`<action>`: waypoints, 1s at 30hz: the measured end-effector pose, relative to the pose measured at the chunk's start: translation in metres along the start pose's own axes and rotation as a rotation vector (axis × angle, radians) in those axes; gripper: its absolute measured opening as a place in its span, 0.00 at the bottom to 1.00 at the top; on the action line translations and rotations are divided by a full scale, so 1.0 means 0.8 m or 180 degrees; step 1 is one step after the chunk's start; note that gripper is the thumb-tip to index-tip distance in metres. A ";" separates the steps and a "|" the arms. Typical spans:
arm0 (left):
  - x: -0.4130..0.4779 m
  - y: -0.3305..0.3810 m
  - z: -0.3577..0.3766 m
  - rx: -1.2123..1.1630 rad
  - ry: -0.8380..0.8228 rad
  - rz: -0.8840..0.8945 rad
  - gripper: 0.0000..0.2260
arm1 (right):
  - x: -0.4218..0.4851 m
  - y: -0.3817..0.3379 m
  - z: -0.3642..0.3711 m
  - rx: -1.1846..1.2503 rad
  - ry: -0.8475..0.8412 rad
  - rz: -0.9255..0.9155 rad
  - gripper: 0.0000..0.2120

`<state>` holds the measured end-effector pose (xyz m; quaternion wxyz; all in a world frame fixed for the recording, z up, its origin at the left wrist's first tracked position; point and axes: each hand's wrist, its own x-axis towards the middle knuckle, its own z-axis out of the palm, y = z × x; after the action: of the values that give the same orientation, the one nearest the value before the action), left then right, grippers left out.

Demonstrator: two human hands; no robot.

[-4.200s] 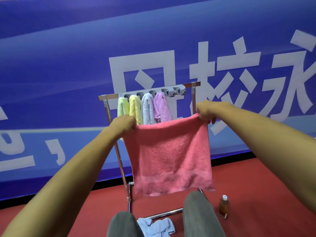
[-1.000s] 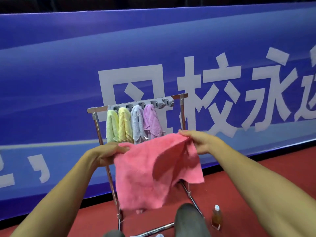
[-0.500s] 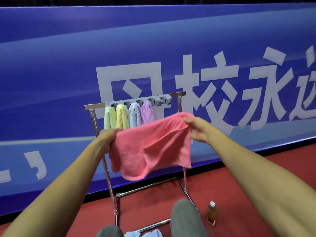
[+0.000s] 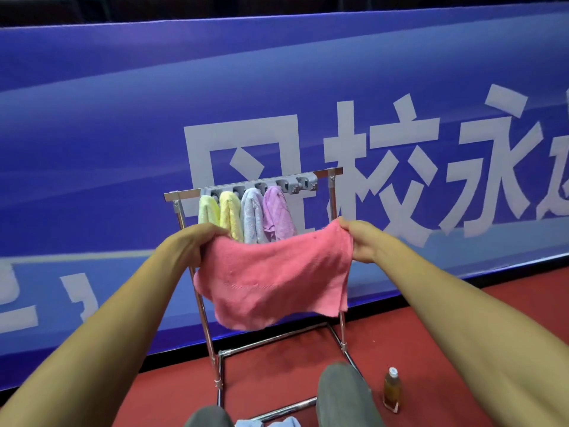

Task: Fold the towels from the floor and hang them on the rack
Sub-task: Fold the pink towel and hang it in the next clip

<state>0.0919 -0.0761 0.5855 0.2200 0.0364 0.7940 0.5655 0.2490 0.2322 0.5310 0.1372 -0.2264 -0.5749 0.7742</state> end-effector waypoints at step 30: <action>0.031 0.029 0.032 0.3503 0.0828 0.2176 0.22 | 0.000 -0.089 0.025 -0.5042 0.0263 -0.1024 0.30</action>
<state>0.0748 -0.0378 0.5926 -0.1204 0.3250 0.9309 0.1149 0.2358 0.2370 0.6032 0.0669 -0.1993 -0.9726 0.0989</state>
